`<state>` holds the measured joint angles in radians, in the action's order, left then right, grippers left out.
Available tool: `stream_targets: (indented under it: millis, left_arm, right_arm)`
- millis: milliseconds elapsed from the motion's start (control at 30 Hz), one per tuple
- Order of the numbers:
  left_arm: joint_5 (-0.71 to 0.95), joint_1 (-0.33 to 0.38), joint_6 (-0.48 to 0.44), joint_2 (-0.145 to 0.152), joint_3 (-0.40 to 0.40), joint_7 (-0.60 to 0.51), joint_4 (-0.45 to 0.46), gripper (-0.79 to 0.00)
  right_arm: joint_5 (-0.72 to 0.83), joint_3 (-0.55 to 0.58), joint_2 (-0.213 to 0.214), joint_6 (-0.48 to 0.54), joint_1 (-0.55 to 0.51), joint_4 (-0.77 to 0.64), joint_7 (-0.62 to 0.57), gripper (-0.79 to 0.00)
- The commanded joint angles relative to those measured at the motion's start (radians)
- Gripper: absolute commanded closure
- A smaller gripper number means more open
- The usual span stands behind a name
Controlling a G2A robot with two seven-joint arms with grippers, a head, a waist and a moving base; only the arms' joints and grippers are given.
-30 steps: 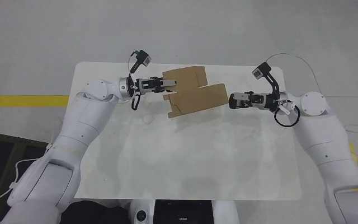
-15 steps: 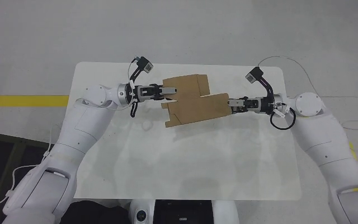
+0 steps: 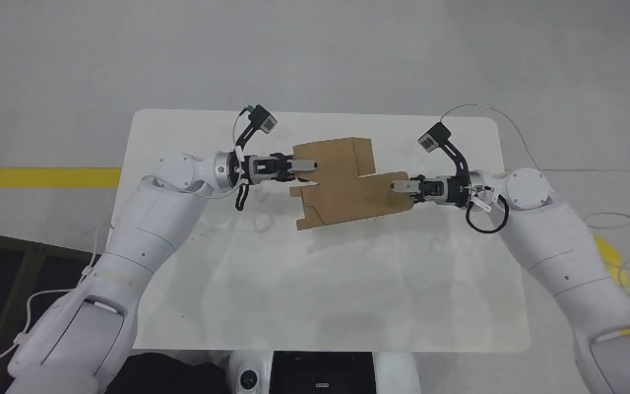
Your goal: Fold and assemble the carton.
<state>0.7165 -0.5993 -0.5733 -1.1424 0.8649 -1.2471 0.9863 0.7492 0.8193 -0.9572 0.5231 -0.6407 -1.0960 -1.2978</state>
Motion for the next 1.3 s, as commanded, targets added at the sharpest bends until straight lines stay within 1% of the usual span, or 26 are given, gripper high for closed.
stream_targets:
  millis: [0, 67, 100, 167, 200, 233, 267, 333, 367, 500, 800, 900, 1067, 1100, 1133, 1167, 1267]
  left_arm:
    - [-0.001, 0.003, 0.0, 0.0, -0.003, 0.0, -0.002, 0.0]
    - [-0.003, 0.005, 0.001, 0.0, -0.006, -0.001, -0.002, 0.0]
    - [-0.003, 0.005, 0.001, 0.0, -0.007, -0.001, -0.003, 0.0]
    - [-0.004, 0.007, 0.0, 0.0, -0.009, 0.0, -0.004, 0.0]
    - [-0.003, 0.007, 0.0, -0.001, -0.01, 0.0, -0.005, 0.0]
    - [-0.004, 0.008, 0.001, -0.001, -0.012, -0.001, -0.006, 0.0]
    - [-0.005, 0.008, 0.0, -0.001, -0.013, 0.0, -0.007, 0.0]
    - [-0.007, 0.008, 0.0, -0.001, -0.017, 0.0, -0.009, 0.0]
    - [-0.008, 0.009, -0.001, -0.001, -0.019, 0.001, -0.009, 0.0]
    - [-0.013, 0.012, -0.003, -0.002, -0.026, 0.003, -0.015, 0.0]
    - [-0.025, 0.023, -0.011, -0.004, -0.044, 0.011, -0.024, 0.0]
    - [-0.024, 0.027, -0.012, -0.003, -0.047, 0.012, -0.028, 0.0]
    - [-0.031, 0.034, -0.015, -0.001, -0.049, 0.015, -0.045, 0.0]
    - [-0.032, 0.034, -0.016, -0.001, -0.05, 0.016, -0.047, 0.0]
    - [-0.033, 0.034, -0.016, 0.0, -0.051, 0.016, -0.051, 0.0]
    - [-0.033, 0.035, -0.017, 0.0, -0.052, 0.017, -0.052, 0.0]
    - [-0.031, 0.036, -0.018, 0.001, -0.055, 0.018, -0.054, 0.0]
  right_arm:
    - [0.002, -0.007, 0.0, 0.001, 0.003, -0.002, 0.001, -0.785]
    - [0.006, -0.013, 0.0, 0.001, 0.006, -0.004, 0.002, -0.776]
    - [0.007, -0.015, 0.0, 0.002, 0.007, -0.003, 0.002, -0.723]
    - [0.006, -0.02, 0.001, 0.002, 0.01, -0.004, 0.003, -0.582]
    - [0.005, -0.022, 0.001, 0.003, 0.012, -0.003, 0.003, -0.508]
    - [0.006, -0.025, 0.002, 0.004, 0.013, -0.003, 0.004, -0.413]
    - [0.008, -0.027, 0.002, 0.004, 0.013, -0.002, 0.004, -0.372]
    - [0.009, -0.032, 0.002, 0.004, 0.016, -0.003, 0.004, -0.326]
    - [0.011, -0.034, 0.002, 0.004, 0.017, -0.005, 0.004, -0.289]
    - [0.013, -0.041, 0.003, 0.002, 0.021, -0.005, 0.002, -0.274]
    - [0.017, -0.068, 0.0, 0.002, 0.03, -0.004, 0.002, -0.185]
    - [0.019, -0.075, -0.001, 0.0, 0.034, 0.004, 0.0, -0.175]
    - [0.02, -0.08, -0.001, 0.0, 0.039, 0.012, 0.0, -0.139]
    - [0.019, -0.081, -0.001, 0.0, 0.039, 0.012, 0.0, -0.114]
    - [0.018, -0.083, -0.001, 0.001, 0.04, 0.013, 0.001, -0.071]
    - [0.019, -0.085, -0.001, 0.001, 0.04, 0.014, 0.001, -0.009]
    - [0.02, -0.091, -0.002, 0.004, 0.04, 0.014, 0.004, 0.0]
